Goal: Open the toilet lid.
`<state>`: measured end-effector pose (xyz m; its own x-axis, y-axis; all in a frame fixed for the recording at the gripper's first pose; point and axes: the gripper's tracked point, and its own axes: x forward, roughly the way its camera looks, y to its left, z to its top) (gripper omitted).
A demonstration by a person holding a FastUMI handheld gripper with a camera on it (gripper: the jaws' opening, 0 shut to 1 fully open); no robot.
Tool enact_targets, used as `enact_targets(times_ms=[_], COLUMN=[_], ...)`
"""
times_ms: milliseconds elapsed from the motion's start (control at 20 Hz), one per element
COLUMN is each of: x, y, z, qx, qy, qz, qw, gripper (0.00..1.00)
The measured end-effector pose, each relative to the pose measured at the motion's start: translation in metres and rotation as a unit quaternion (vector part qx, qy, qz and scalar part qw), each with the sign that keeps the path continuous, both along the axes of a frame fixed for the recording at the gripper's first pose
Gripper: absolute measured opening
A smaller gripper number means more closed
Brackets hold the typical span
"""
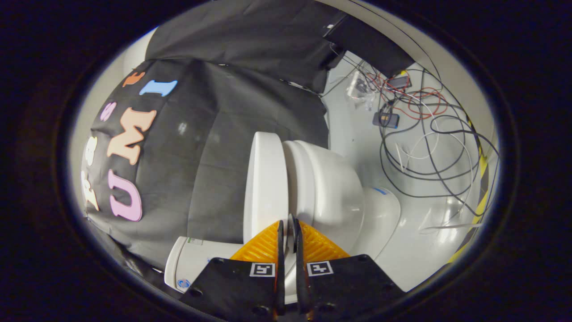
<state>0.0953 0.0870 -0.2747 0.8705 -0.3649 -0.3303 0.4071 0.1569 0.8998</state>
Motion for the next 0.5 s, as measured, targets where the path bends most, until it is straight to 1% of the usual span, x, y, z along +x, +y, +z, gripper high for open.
enact_targets(times_ms=[150, 250, 400, 500], x=[0.003, 0.008, 0.020, 0.030], y=[0.006, 0.012, 0.027, 0.045], z=[0.031, 0.060, 0.104, 0.137], qx=[-0.053, -0.096, -0.155, -0.200], qy=[-0.004, -0.019, -0.051, -0.066], qz=[0.010, 0.018, 0.035, 0.057], qw=[0.999, 0.995, 0.986, 0.976], gripper=[0.12, 0.12, 0.12, 0.12])
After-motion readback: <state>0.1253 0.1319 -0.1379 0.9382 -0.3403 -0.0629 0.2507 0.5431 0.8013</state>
